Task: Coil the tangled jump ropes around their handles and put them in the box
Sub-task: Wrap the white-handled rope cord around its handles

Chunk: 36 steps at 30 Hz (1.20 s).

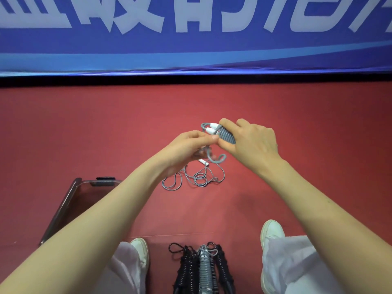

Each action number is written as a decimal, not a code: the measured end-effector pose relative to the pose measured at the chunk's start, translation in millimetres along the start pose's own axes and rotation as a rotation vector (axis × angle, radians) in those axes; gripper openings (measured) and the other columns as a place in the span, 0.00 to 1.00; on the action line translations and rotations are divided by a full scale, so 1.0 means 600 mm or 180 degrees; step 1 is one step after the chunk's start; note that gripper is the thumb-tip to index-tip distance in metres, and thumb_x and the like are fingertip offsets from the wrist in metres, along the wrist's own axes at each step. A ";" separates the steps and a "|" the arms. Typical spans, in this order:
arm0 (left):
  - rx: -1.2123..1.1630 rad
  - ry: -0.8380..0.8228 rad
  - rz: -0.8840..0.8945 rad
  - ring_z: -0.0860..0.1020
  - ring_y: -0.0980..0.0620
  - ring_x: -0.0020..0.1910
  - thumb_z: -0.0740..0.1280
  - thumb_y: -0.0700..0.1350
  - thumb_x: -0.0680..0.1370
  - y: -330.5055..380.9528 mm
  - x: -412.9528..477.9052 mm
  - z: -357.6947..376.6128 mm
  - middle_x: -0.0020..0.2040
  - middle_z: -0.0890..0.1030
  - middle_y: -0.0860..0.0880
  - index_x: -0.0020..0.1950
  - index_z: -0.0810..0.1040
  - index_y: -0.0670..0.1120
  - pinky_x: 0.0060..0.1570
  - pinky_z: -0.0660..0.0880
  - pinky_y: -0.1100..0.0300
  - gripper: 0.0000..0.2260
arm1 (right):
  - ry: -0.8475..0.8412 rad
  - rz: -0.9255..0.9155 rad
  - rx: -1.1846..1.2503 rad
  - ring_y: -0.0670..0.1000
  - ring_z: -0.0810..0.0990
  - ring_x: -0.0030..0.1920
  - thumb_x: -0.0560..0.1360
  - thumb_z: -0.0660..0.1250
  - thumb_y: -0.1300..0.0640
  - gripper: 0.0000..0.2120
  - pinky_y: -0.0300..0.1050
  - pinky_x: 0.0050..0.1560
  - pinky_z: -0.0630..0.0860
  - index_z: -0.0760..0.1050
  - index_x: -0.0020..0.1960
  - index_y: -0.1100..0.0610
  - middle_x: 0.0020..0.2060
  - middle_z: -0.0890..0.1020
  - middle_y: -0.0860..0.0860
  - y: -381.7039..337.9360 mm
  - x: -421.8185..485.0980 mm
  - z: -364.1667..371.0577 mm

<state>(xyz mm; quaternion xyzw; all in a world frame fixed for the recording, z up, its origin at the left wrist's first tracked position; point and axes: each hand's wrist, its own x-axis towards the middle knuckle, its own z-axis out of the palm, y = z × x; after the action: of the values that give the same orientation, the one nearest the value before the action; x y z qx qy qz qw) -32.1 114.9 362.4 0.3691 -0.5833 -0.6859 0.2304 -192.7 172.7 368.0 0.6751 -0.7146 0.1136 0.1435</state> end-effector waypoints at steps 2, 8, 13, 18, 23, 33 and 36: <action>-0.0078 -0.0018 -0.0025 0.70 0.53 0.22 0.67 0.45 0.78 0.007 -0.004 -0.003 0.32 0.71 0.47 0.50 0.78 0.43 0.33 0.77 0.60 0.06 | 0.0129 0.0011 0.0051 0.62 0.81 0.42 0.75 0.59 0.34 0.23 0.45 0.32 0.60 0.74 0.62 0.48 0.43 0.78 0.53 0.006 0.000 -0.003; 0.0392 -0.0436 -0.0191 0.65 0.57 0.21 0.63 0.49 0.80 0.007 -0.009 -0.007 0.36 0.81 0.49 0.50 0.81 0.42 0.21 0.63 0.68 0.12 | 0.0063 0.0103 -0.0059 0.62 0.81 0.46 0.76 0.57 0.35 0.23 0.46 0.35 0.63 0.71 0.65 0.46 0.47 0.78 0.52 0.015 0.002 -0.007; 0.0104 -0.0135 0.0063 0.78 0.58 0.40 0.66 0.44 0.79 -0.003 0.001 -0.011 0.39 0.83 0.54 0.48 0.82 0.45 0.51 0.73 0.63 0.06 | 0.0034 0.0197 0.0017 0.61 0.81 0.47 0.76 0.56 0.33 0.23 0.46 0.36 0.64 0.70 0.65 0.45 0.47 0.78 0.51 0.011 0.004 -0.006; 0.0607 -0.0260 -0.0331 0.74 0.54 0.27 0.66 0.44 0.78 -0.002 -0.008 -0.008 0.33 0.79 0.49 0.38 0.81 0.46 0.32 0.68 0.61 0.10 | 0.0204 0.0442 0.0176 0.62 0.80 0.47 0.76 0.58 0.34 0.23 0.46 0.38 0.65 0.71 0.64 0.45 0.47 0.78 0.52 0.029 0.009 -0.014; 0.1397 -0.0147 0.0223 0.79 0.59 0.39 0.69 0.47 0.77 -0.010 -0.009 -0.008 0.45 0.85 0.54 0.50 0.85 0.46 0.42 0.73 0.66 0.08 | 0.0188 0.0581 0.0378 0.64 0.80 0.48 0.76 0.59 0.36 0.20 0.47 0.40 0.65 0.71 0.63 0.45 0.47 0.79 0.53 0.036 0.011 -0.008; 0.0055 0.0380 0.0483 0.55 0.55 0.28 0.62 0.53 0.81 -0.008 0.004 -0.002 0.28 0.59 0.54 0.52 0.81 0.44 0.29 0.53 0.63 0.15 | 0.0089 0.1123 0.1085 0.61 0.78 0.53 0.74 0.61 0.32 0.21 0.48 0.46 0.66 0.73 0.61 0.42 0.50 0.82 0.51 0.048 0.016 -0.012; -0.0358 0.0249 0.0146 0.56 0.57 0.26 0.61 0.52 0.81 -0.005 0.005 -0.005 0.28 0.60 0.54 0.50 0.81 0.45 0.26 0.55 0.66 0.13 | -0.0089 0.1133 0.2186 0.53 0.79 0.40 0.71 0.65 0.34 0.16 0.48 0.45 0.71 0.76 0.54 0.41 0.35 0.80 0.46 0.050 0.019 -0.022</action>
<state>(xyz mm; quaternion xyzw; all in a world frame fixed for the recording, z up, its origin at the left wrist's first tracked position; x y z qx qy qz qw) -31.5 111.4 358.5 0.3687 -0.5426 -0.6972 0.2891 -222.3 168.9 385.3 0.5508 -0.7429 0.3602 -0.1226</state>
